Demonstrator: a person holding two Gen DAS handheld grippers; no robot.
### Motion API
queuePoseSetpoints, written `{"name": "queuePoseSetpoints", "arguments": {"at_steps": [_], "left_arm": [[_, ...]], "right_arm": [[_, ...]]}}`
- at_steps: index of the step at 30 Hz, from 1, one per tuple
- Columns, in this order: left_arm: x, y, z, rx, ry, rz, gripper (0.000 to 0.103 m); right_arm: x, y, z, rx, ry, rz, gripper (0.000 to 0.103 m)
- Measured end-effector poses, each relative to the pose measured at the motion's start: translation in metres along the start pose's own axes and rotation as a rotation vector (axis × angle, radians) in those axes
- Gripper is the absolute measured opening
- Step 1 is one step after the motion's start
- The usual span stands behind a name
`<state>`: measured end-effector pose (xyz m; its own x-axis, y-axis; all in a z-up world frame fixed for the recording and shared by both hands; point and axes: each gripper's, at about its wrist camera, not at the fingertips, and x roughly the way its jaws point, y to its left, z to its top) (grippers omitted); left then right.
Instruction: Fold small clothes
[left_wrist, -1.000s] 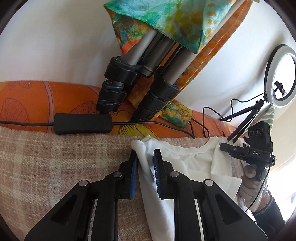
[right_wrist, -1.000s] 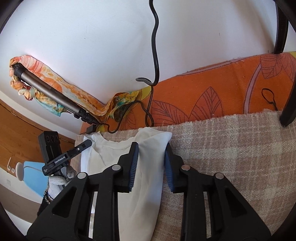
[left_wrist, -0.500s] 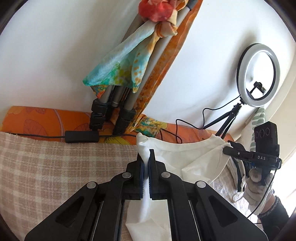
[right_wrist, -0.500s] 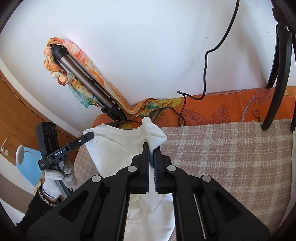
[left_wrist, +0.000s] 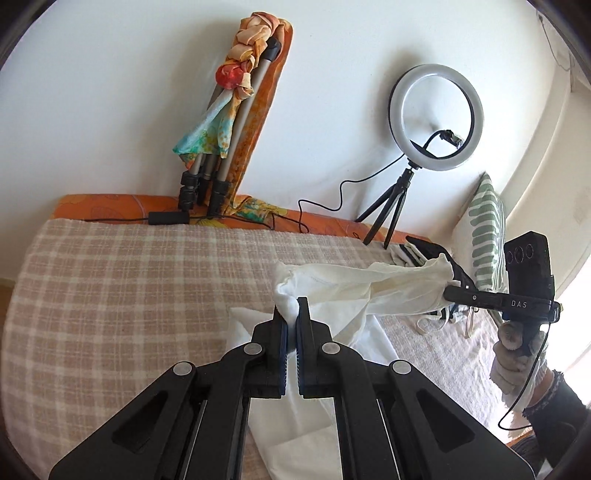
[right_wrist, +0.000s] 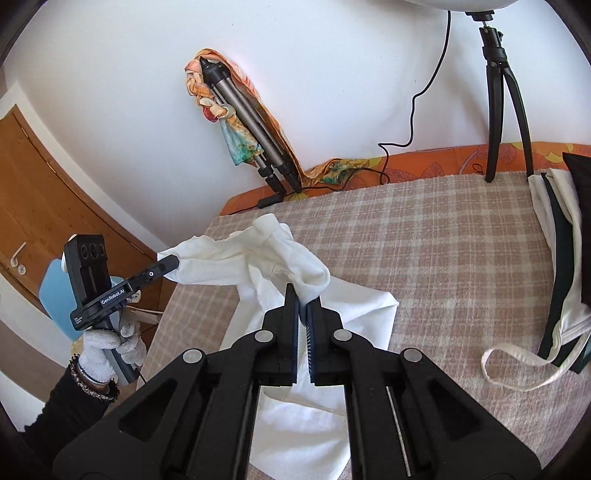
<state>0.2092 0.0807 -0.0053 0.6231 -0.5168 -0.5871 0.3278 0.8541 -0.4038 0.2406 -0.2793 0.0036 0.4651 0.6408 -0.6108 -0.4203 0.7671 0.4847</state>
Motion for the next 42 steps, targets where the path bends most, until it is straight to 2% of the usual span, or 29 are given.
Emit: {"name": "queuePoseSetpoints", "arguments": {"at_steps": [5, 10, 14, 18, 22, 23, 24, 26, 27, 29, 32, 36, 39, 40, 41, 42], "left_arm": [[-0.023, -0.024, -0.056, 0.081, 0.028, 0.025, 0.002], [-0.023, -0.037, -0.104, 0.169, 0.090, 0.059, 0.002], [-0.024, -0.041, -0.130, 0.211, 0.136, 0.081, 0.003], [-0.036, -0.042, -0.148, 0.243, 0.166, 0.105, 0.006], [-0.059, -0.028, -0.152, 0.160, 0.143, 0.084, 0.007], [-0.064, -0.024, -0.151, 0.130, 0.127, 0.082, 0.007], [-0.068, -0.019, -0.149, 0.091, 0.114, 0.072, 0.009], [-0.070, -0.008, -0.143, -0.011, 0.102, 0.031, 0.012], [-0.068, -0.002, -0.142, -0.059, 0.102, 0.021, 0.019], [-0.060, 0.007, -0.142, -0.149, 0.121, 0.000, 0.035], [-0.040, 0.014, -0.150, -0.254, 0.193, -0.054, 0.035], [-0.022, 0.010, -0.160, -0.282, 0.249, -0.057, 0.035], [-0.022, 0.000, -0.161, -0.241, 0.242, -0.069, 0.031], [-0.021, -0.001, -0.160, -0.227, 0.237, -0.067, 0.026], [-0.021, -0.003, -0.160, -0.217, 0.239, -0.056, 0.014], [-0.020, -0.002, -0.160, -0.208, 0.239, -0.044, 0.009]], "right_arm": [[-0.014, 0.009, -0.056, -0.023, 0.021, -0.021, 0.005], [-0.016, 0.009, -0.105, -0.066, 0.063, -0.087, 0.005], [-0.022, 0.011, -0.126, -0.114, 0.071, -0.153, 0.005], [-0.034, 0.017, -0.141, -0.168, 0.085, -0.174, 0.005], [-0.057, 0.009, -0.154, -0.119, 0.072, -0.128, 0.008], [-0.060, 0.004, -0.154, -0.081, 0.060, -0.120, 0.014], [-0.063, -0.002, -0.153, -0.041, 0.052, -0.113, 0.026], [-0.063, -0.014, -0.152, 0.048, 0.043, -0.086, 0.043], [-0.059, -0.020, -0.152, 0.086, 0.047, -0.064, 0.044], [-0.049, -0.030, -0.153, 0.159, 0.073, -0.015, 0.044], [-0.033, -0.039, -0.155, 0.239, 0.111, 0.047, 0.044], [-0.019, -0.040, -0.157, 0.263, 0.130, 0.053, 0.044], [-0.015, -0.040, -0.157, 0.274, 0.133, 0.085, 0.044], [-0.014, -0.039, -0.156, 0.262, 0.134, 0.080, 0.044], [-0.013, -0.037, -0.156, 0.242, 0.134, 0.061, 0.040], [-0.012, -0.034, -0.156, 0.224, 0.139, 0.047, 0.029]]}}
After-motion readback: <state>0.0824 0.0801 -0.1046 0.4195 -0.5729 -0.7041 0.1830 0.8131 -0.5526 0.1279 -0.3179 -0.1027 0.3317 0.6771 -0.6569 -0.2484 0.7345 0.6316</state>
